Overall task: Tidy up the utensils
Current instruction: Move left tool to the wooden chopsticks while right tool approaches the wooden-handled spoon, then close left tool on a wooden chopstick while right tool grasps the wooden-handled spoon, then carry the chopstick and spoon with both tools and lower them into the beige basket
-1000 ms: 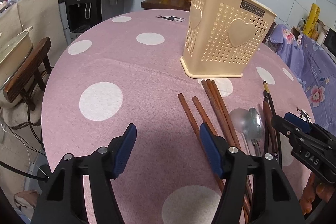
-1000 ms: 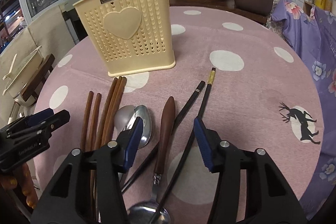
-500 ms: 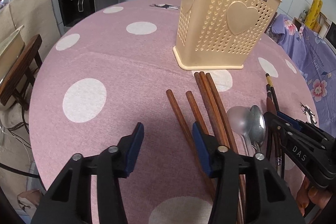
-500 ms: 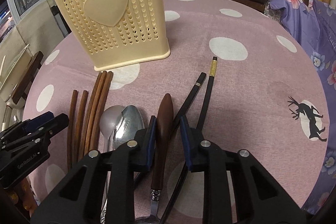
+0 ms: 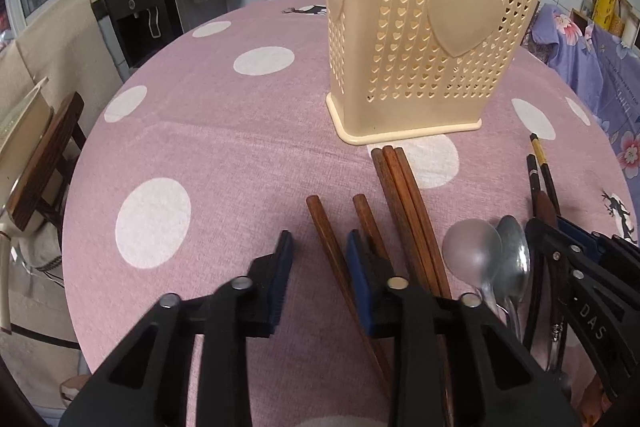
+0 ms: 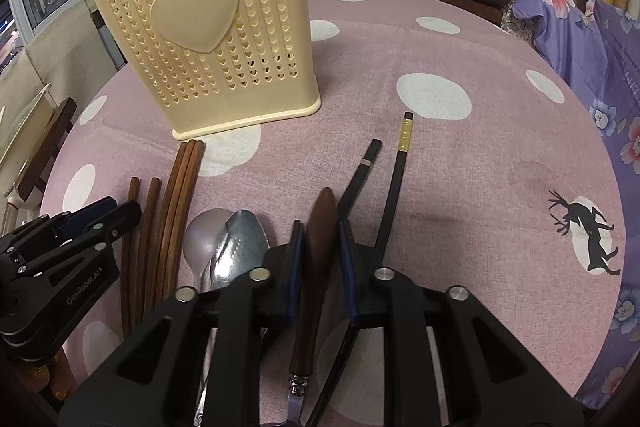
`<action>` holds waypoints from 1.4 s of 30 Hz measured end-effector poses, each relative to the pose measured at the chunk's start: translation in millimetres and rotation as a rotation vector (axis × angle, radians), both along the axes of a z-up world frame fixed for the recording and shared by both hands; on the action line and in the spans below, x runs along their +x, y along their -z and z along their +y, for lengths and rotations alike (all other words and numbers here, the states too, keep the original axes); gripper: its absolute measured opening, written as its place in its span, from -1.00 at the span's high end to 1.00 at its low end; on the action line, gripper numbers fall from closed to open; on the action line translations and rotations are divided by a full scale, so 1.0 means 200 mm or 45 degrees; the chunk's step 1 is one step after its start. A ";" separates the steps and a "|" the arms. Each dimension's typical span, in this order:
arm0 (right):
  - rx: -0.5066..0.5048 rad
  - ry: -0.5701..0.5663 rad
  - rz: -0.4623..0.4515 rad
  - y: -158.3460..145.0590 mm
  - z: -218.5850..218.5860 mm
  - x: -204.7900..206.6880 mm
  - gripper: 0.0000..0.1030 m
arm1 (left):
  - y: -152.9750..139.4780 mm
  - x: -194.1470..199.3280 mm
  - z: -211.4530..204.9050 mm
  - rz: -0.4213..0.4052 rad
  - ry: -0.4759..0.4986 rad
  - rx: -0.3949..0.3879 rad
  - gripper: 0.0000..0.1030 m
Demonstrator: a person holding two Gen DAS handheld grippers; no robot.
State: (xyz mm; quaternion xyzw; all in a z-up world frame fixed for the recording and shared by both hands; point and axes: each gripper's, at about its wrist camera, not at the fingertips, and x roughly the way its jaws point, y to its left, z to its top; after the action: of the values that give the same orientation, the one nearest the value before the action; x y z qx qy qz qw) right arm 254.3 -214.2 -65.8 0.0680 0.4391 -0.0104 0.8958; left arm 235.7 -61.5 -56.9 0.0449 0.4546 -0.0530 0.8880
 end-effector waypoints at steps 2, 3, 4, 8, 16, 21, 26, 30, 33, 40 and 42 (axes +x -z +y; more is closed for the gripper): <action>0.019 0.003 -0.004 0.00 -0.01 0.00 0.66 | 0.00 0.01 0.00 -0.003 -0.007 -0.001 0.76; 0.024 0.003 -0.004 0.00 -0.01 0.00 0.66 | 0.00 0.00 0.00 -0.002 -0.009 -0.011 0.76; 0.037 0.004 -0.007 0.00 -0.02 0.00 0.67 | 0.00 0.01 0.00 0.000 -0.013 -0.027 0.77; 0.092 -0.006 -0.031 -0.02 -0.04 -0.01 0.68 | 0.00 0.03 0.02 0.005 -0.030 -0.089 0.80; 0.265 -0.064 -0.142 -0.17 -0.09 -0.08 0.69 | -0.11 0.02 0.10 -0.050 -0.047 -0.258 0.82; 0.346 -0.135 -0.261 -0.35 -0.10 -0.16 0.69 | -0.34 -0.05 0.17 -0.214 -0.043 -0.343 0.84; 0.308 -0.179 -0.366 -0.50 -0.09 -0.25 0.69 | -0.51 -0.11 0.21 -0.355 -0.030 -0.358 0.84; 0.293 -0.199 -0.401 -0.56 -0.10 -0.28 0.69 | -0.58 -0.15 0.24 -0.407 -0.026 -0.390 0.84; 0.268 -0.208 -0.415 -0.59 -0.09 -0.30 0.69 | -0.62 -0.18 0.24 -0.468 -0.023 -0.374 0.84; 0.230 -0.244 -0.437 -0.63 -0.07 -0.31 0.69 | -0.66 -0.18 0.29 -0.491 -0.019 -0.426 0.84; 0.228 -0.257 -0.435 -0.64 -0.06 -0.30 0.69 | -0.67 -0.19 0.31 -0.499 -0.022 -0.439 0.84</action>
State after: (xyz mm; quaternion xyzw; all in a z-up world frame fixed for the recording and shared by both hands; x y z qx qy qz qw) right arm 193.6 -226.9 62.4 0.1036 0.2847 0.1299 0.9441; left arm 198.7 -0.2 77.8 -0.1014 0.2583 -0.1123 0.9541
